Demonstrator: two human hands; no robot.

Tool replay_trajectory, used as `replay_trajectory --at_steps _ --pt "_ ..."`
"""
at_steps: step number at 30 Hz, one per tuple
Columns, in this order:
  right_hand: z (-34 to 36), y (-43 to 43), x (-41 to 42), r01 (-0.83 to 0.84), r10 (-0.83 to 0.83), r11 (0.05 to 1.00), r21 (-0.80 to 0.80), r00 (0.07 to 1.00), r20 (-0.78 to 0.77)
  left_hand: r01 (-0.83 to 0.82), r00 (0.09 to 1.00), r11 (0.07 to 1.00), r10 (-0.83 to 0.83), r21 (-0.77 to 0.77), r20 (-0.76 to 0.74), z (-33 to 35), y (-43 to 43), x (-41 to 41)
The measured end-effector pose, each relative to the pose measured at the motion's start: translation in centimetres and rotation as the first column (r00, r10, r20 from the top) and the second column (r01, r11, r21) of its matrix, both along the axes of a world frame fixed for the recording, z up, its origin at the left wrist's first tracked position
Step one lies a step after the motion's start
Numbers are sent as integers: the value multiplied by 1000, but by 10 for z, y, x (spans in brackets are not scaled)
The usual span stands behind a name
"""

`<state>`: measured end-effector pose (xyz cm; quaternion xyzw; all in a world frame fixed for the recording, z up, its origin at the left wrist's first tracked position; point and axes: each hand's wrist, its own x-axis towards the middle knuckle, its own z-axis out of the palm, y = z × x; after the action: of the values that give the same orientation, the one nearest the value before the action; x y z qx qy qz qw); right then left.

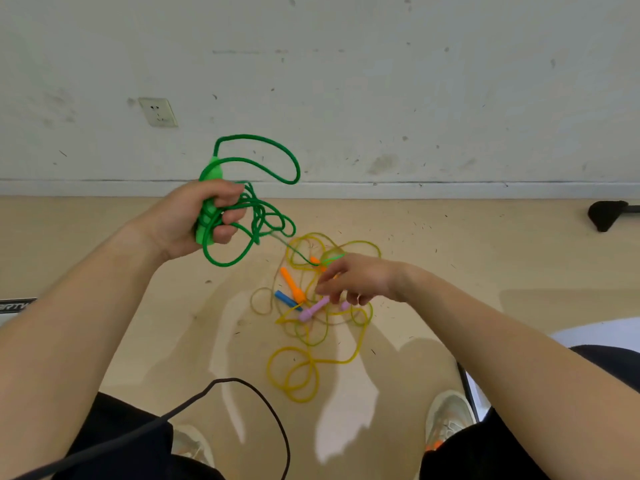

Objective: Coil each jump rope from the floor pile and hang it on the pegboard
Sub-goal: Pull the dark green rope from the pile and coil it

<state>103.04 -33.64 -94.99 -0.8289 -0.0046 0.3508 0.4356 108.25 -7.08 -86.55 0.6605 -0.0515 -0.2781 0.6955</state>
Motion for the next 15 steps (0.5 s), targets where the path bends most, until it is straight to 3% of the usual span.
replay_trajectory --at_steps 4,8,11,15 --pt "-20 8 4 220 -180 961 -171 959 219 172 985 984 -173 -56 -21 9 -5 -10" --pt "-45 7 17 118 -55 937 -329 979 195 261 964 955 -264 -137 -3 20 -12 -17" --pt "-68 23 26 117 -61 950 -288 979 196 324 944 919 -330 -223 10 28 -13 -21" --pt "-98 64 49 306 -278 945 -115 938 209 412 891 823 -453 -393 -15 27 -6 -14"
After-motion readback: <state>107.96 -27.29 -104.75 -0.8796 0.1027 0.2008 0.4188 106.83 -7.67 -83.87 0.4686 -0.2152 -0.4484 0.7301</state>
